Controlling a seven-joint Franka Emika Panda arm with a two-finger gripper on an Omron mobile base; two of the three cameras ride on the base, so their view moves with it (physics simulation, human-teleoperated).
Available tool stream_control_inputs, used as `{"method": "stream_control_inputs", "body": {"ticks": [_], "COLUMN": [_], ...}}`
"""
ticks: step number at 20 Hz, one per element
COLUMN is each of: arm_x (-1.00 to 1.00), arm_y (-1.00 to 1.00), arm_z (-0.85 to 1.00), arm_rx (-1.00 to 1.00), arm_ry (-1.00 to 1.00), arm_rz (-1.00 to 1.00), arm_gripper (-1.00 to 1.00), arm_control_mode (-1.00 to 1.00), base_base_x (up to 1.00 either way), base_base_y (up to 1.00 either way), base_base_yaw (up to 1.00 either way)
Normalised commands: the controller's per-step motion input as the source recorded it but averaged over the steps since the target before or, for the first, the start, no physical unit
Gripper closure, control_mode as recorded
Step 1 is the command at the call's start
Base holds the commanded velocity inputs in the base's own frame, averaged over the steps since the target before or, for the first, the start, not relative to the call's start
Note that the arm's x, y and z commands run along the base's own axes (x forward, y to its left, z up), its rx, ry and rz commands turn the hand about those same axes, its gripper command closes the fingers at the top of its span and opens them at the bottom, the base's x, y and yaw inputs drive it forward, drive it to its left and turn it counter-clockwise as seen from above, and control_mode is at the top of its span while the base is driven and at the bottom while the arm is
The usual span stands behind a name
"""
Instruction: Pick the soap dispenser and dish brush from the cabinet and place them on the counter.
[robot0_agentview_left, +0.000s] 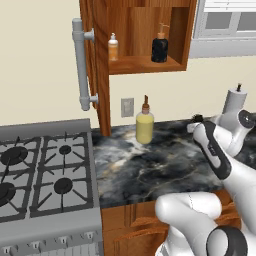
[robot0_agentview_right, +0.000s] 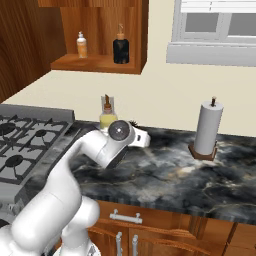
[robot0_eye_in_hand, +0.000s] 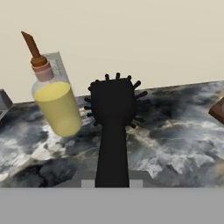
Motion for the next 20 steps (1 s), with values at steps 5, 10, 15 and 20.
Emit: {"method": "stream_control_inputs", "body": {"ticks": [5, 10, 15, 20], "arm_x": [0.38, 0.38, 0.29, 0.27], "arm_y": [-0.08, -0.09, -0.18, -0.20], "arm_z": [-0.39, -0.35, -0.27, -0.26], "arm_rx": [0.00, 0.00, 0.00, 0.00], "arm_ry": [0.00, 0.00, 0.01, 0.01], "arm_rz": [0.00, 0.00, -0.02, -0.02], "arm_gripper": [1.00, 1.00, 1.00, 1.00], "arm_control_mode": [-1.00, -1.00, -1.00, -1.00], "base_base_x": [0.00, 0.00, 0.00, 0.00], "base_base_y": [0.00, 0.00, 0.00, 0.00], "base_base_yaw": [0.00, 0.00, 0.00, 0.00]}}
